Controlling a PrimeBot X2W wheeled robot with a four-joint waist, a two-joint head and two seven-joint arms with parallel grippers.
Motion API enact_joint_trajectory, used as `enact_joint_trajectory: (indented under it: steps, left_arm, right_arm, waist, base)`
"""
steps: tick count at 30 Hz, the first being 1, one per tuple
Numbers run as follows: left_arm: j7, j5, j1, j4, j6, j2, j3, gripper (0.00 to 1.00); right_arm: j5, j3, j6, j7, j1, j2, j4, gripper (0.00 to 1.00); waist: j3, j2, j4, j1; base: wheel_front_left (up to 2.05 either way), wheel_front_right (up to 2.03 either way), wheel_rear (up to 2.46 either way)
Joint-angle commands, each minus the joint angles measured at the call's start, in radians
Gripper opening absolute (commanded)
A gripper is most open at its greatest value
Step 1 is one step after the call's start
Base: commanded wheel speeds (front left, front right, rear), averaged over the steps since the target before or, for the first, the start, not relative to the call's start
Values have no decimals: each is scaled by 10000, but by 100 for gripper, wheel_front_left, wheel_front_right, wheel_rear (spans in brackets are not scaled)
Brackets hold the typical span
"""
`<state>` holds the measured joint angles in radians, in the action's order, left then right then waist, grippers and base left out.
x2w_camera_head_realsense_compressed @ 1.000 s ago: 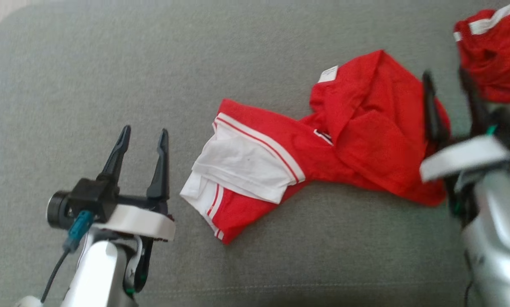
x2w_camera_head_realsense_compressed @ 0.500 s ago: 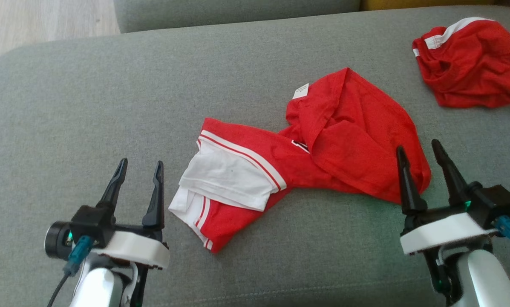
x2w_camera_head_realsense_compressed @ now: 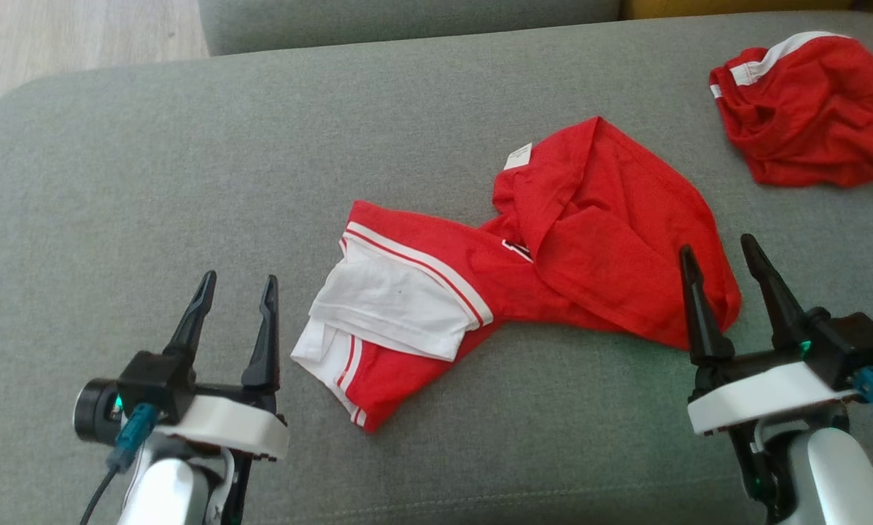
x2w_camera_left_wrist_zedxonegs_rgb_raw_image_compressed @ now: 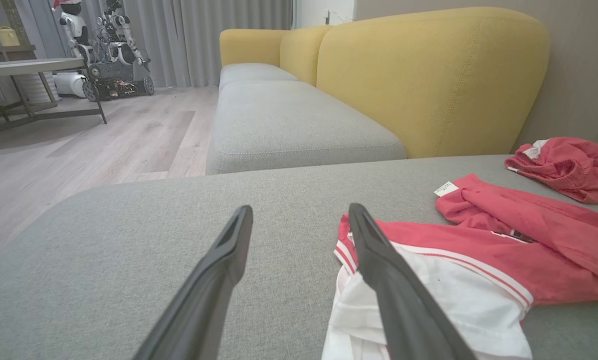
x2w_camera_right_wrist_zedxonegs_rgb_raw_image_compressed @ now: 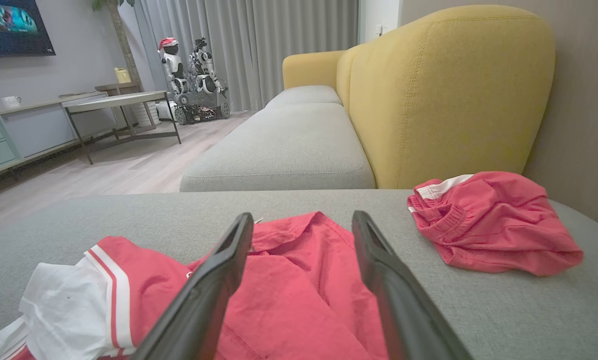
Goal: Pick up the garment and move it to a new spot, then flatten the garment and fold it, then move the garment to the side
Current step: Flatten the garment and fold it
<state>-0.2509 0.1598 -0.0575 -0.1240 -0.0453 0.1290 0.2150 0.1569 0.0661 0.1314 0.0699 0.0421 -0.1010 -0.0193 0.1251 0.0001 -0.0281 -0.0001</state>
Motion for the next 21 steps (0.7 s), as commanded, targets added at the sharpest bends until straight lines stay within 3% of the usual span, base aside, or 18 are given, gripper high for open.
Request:
enact_joint_trajectory:
  steps: [1,6,14,21]
  left_arm:
    - [-38,12,-255,380,-93,219,-308,100]
    - [-37,30,-347,400,-93,235,-247,100]
    - [-50,37,-749,398,-34,168,-70,100]
    - [-83,37,-1124,243,38,-7,129,100]
  right_arm:
    - [-4,251,-7,-52,116,7,400,100]
    - [129,460,-7,-310,198,-49,285,100]
    - [411,1554,-7,-1924,1014,63,-572,100]
    - [609,2030,-7,-2031,2079,132,-1714,100]
  waist:
    - [8,-1,16,1]
    - [127,-1,114,1]
    - [584,-1,589,1]
    - [971,-1,1060,1]
  base:
    - [0,0,0]
    - [0,0,0]
    - [0,0,0]
    - [0,0,0]
